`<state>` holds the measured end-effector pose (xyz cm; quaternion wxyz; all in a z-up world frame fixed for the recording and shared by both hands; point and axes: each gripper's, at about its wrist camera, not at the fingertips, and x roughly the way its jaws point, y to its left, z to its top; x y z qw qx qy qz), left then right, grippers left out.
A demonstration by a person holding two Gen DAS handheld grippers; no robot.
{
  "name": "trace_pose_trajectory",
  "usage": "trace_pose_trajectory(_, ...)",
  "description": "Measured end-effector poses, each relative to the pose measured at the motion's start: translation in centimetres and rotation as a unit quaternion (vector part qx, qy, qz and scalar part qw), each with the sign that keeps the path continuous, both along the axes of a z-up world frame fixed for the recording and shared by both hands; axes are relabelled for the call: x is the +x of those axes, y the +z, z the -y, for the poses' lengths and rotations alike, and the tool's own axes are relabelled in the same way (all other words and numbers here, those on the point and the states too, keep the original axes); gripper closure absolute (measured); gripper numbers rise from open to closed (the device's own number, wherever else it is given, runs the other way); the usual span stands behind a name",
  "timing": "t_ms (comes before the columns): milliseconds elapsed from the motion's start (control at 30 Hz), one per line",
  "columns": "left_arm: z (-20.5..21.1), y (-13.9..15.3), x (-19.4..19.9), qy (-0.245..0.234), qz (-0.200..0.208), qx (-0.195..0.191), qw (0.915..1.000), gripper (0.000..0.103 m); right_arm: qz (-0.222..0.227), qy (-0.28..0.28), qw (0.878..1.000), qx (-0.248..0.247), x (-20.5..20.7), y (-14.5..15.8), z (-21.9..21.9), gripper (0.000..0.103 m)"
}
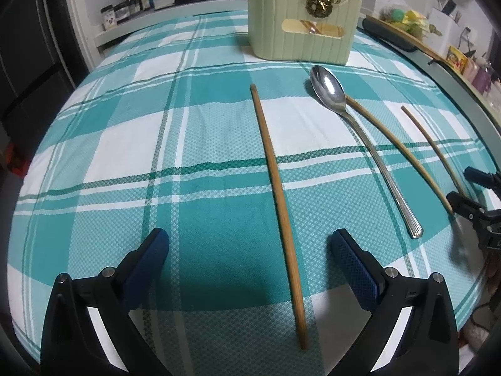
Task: Organize utensils
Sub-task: 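Close the right tool on a wooden chopstick while the left tool grasps another chopstick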
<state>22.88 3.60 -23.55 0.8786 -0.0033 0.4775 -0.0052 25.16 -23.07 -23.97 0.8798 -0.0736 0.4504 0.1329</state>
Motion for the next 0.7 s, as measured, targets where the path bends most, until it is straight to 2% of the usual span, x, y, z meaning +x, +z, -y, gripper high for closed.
trace_pose_trajectory(67,-0.1,0.1,0.0,-0.007,-0.003,-0.001,1.0000,0.000,-0.004,-0.003,1.000,0.012,0.1,0.2,0.3,0.002)
trace_pose_trajectory(167,-0.5,0.5,0.3,-0.012,-0.008,-0.009,0.9999,0.001,0.000,-0.037,0.998,0.050,0.2,1.3,1.8,0.002)
trace_pose_trajectory(267,-1.1,1.6,1.0,-0.008,0.007,-0.015,0.9998,0.001,0.007,-0.054,0.997,0.056,0.9,2.5,2.6,0.002)
trace_pose_trajectory(333,-1.4,2.5,2.0,-0.015,0.012,-0.013,0.9997,0.001,0.000,-0.053,0.997,0.060,1.8,2.9,2.6,0.011)
trace_pose_trajectory(400,-1.6,3.3,3.0,-0.021,0.017,-0.013,0.9995,0.001,-0.013,-0.041,0.997,0.058,2.7,2.9,2.0,0.039)
trace_pose_trajectory(500,-2.0,3.3,5.2,-0.036,0.006,-0.028,0.9989,0.001,-0.036,-0.019,0.998,0.055,4.1,2.4,0.6,0.048)
trace_pose_trajectory(600,-1.8,2.6,7.2,-0.045,-0.008,-0.021,0.9987,0.003,-0.062,-0.003,0.998,0.015,5.6,1.0,-0.9,0.050)
trace_pose_trajectory(667,-1.4,1.8,8.4,-0.052,-0.022,-0.013,0.9983,0.013,-0.056,0.011,0.998,-0.016,5.9,0.8,-1.8,0.050)
trace_pose_trajectory(700,-1.1,1.2,9.1,-0.057,-0.036,-0.010,0.9977,0.022,-0.054,0.015,0.998,-0.024,6.0,0.9,-2.0,0.051)
